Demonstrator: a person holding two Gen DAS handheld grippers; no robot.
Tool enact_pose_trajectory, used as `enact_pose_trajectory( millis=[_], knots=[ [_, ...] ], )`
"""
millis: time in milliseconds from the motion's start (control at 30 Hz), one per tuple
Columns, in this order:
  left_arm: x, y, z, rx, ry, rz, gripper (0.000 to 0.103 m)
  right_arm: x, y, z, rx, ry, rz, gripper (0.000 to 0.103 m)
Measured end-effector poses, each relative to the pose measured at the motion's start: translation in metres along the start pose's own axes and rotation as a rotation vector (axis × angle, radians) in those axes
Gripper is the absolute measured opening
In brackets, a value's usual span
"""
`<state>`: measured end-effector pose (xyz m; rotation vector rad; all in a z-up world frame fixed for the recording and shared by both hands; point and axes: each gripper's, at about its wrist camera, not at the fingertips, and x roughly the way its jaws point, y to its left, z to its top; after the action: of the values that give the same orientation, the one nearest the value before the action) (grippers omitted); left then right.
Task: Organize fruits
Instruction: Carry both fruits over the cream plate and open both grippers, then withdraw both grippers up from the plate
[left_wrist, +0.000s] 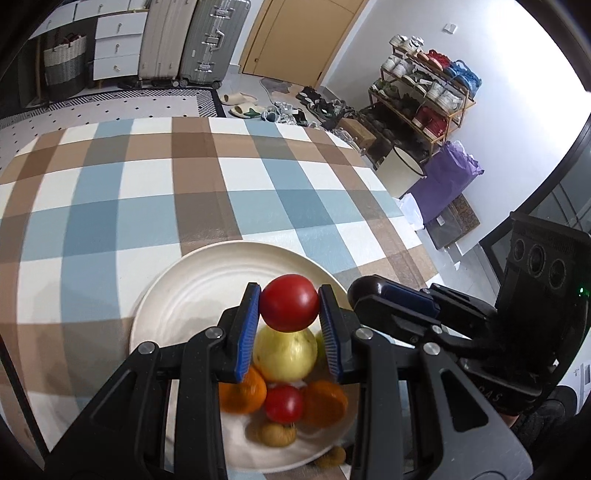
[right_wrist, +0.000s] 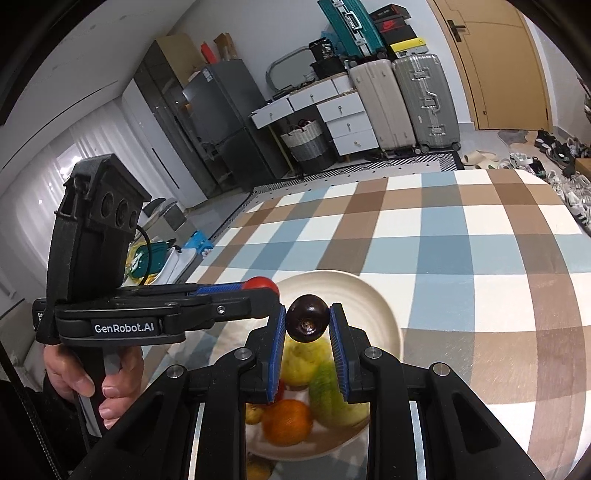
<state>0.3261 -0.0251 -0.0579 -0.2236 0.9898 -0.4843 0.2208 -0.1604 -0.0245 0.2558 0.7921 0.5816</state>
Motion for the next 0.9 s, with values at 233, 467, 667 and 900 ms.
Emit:
enact_pose_trajectory(
  millis=[233, 467, 667, 900],
  knots=[
    [0.031, 0.002, 0.004, -0.005, 0.025, -0.021, 0.029, 0.013, -0.012, -0.005, 0.001, 0.030, -0.029, 0.024],
    [0.046, 0.005, 0.005, -0.015, 0.022, -0.025, 0.029, 0.023, -0.018, -0.010, -0.005, 0.044, -0.056, 0.024],
    [0.046, 0.006, 0.005, -0.017, 0.012, -0.038, 0.029, 0.028, -0.019, -0.013, -0.005, 0.052, -0.081, 0.031],
    [0.026, 0.007, 0.003, -0.034, -0.013, -0.028, 0.029, 0.007, -0.017, -0.010, -0.005, -0.011, -0.089, 0.051]
  ],
)
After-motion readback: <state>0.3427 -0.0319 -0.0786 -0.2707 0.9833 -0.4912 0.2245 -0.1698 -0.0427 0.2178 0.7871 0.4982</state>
